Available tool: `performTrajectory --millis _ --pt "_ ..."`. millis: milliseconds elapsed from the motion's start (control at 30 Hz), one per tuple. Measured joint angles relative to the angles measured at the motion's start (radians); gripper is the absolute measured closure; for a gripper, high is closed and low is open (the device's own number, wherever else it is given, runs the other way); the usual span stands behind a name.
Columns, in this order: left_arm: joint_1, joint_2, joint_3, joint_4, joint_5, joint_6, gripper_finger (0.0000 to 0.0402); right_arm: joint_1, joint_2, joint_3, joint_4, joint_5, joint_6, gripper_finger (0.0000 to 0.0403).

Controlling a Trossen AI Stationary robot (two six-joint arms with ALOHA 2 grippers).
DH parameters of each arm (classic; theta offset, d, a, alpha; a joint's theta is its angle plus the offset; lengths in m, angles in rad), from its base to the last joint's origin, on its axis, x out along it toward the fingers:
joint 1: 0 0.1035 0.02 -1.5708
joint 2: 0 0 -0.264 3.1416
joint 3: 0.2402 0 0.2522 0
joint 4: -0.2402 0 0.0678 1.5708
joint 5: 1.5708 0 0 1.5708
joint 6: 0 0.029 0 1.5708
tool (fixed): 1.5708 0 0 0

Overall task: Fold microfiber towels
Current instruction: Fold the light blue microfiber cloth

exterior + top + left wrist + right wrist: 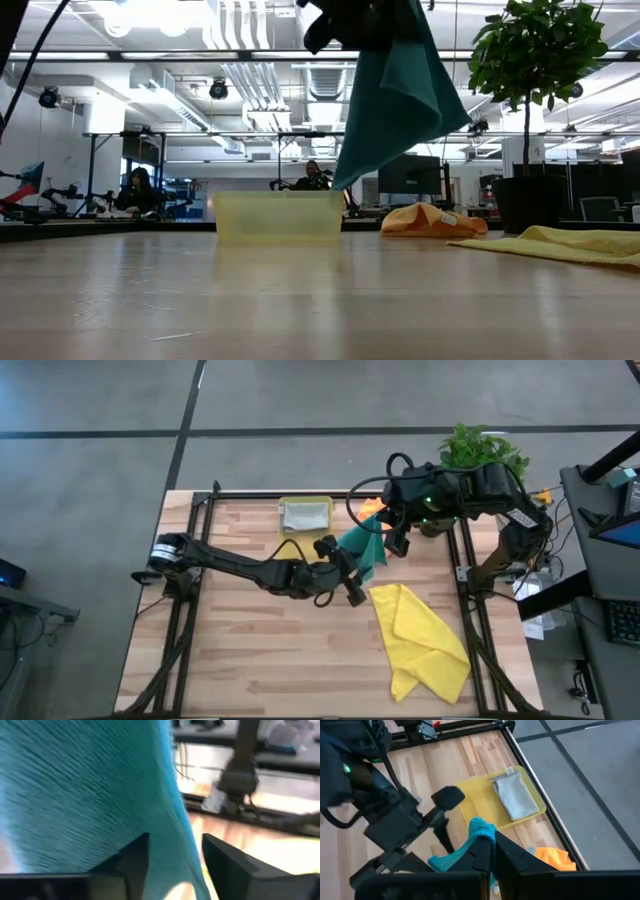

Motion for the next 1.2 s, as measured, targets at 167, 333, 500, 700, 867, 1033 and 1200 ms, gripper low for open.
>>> performTrajectory --millis 167,333,500,700,867,1033,1200 --pt "0.000 -0.017 0.005 -0.191 0.010 0.002 0.0375 0.000 0.000 0.000 -0.002 0.001 -0.014 0.0394" --pt "0.000 -0.107 0.004 -0.441 -0.026 0.001 0.0397 -0.006 0.000 0.000 -0.010 0.003 -0.042 0.0394" --pt "-0.017 -0.274 0.005 -0.692 -0.033 -0.001 0.0401 0.006 -0.008 -0.002 -0.062 -0.033 -0.024 0.0394" --pt "-0.074 -0.483 0.000 -0.981 0.070 -0.003 0.0401 0.099 -0.018 -0.011 -0.058 -0.104 0.037 0.0394" --pt "-0.142 -0.618 0.003 -1.090 0.186 -0.118 0.0401 0.205 -0.015 -0.037 -0.037 -0.139 0.132 0.0394" --pt "-0.254 -0.691 0.000 -1.121 0.273 -0.279 0.0401 0.335 -0.007 -0.127 0.042 -0.180 0.263 0.0394" --pt "-0.416 -0.698 -0.028 -1.172 0.332 -0.458 0.0401 0.444 -0.011 -0.303 0.188 -0.200 0.371 0.0394"
